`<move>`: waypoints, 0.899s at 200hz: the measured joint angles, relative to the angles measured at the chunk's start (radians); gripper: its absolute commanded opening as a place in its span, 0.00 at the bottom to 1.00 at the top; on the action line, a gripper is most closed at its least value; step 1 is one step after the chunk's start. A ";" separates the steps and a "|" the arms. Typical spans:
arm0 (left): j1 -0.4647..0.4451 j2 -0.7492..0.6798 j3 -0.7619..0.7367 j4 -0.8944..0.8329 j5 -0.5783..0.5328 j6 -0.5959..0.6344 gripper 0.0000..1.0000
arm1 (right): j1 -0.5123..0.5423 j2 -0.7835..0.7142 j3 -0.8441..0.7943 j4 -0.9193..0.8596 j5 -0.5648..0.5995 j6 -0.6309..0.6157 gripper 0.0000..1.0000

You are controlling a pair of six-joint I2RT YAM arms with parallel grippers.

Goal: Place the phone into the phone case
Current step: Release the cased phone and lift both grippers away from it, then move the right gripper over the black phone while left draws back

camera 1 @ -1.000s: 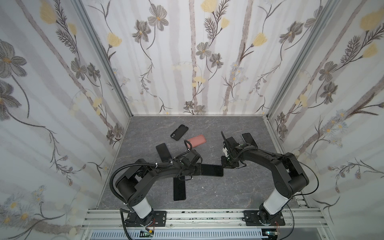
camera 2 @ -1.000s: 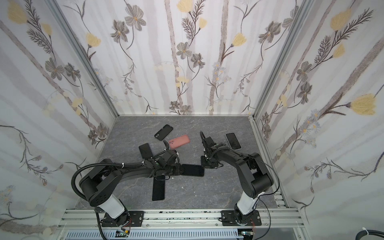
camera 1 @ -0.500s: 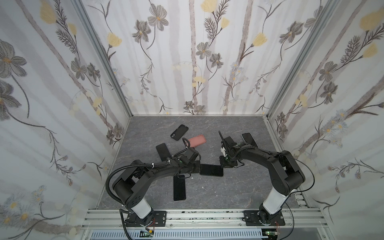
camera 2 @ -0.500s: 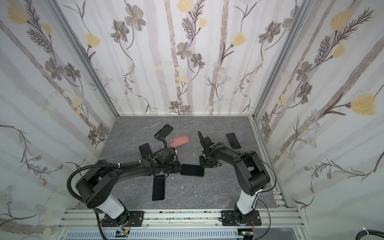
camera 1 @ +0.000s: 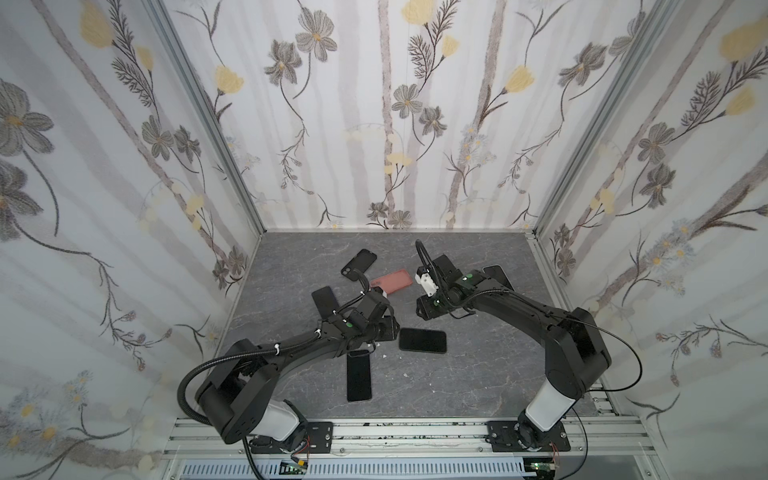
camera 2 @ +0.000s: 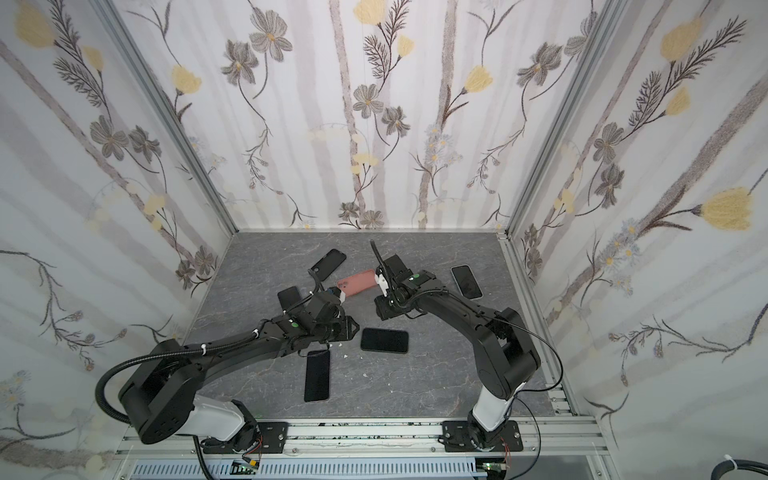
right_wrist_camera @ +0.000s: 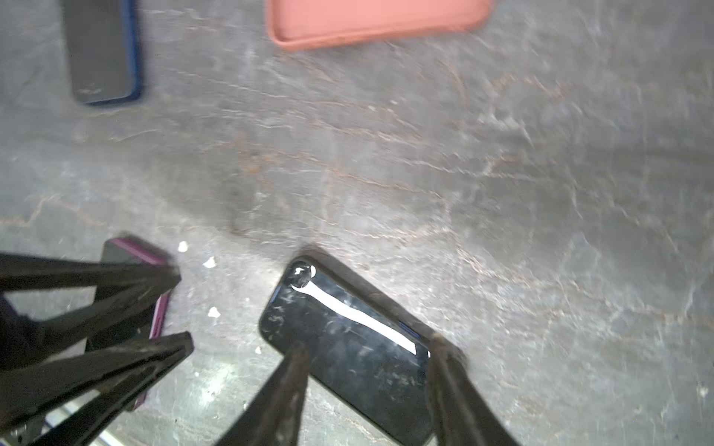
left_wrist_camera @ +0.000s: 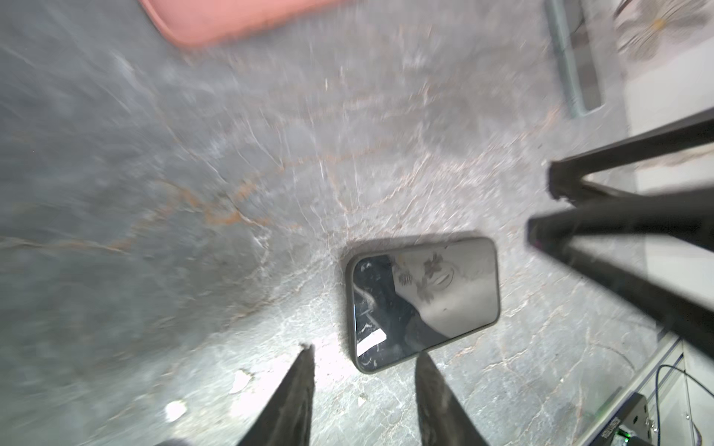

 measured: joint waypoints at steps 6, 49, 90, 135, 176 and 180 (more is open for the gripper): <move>0.004 -0.032 -0.011 -0.004 -0.010 0.003 0.55 | 0.008 -0.007 0.003 0.000 -0.012 -0.040 1.00; 0.013 -0.344 -0.092 -0.049 -0.104 0.087 0.83 | 0.024 -0.086 -0.024 0.010 -0.074 -0.325 0.99; 0.015 -0.658 -0.152 -0.101 -0.188 0.238 0.91 | 0.029 -0.065 -0.061 0.007 -0.059 -0.494 1.00; 0.015 -0.876 -0.167 -0.153 -0.194 0.420 0.93 | 0.076 -0.087 -0.230 0.071 0.037 -0.642 1.00; 0.015 -0.952 -0.167 -0.185 -0.187 0.483 0.95 | 0.075 -0.094 -0.292 0.154 0.033 -0.761 1.00; 0.015 -0.953 -0.167 -0.185 -0.187 0.483 0.95 | 0.076 -0.094 -0.293 0.157 0.032 -0.772 1.00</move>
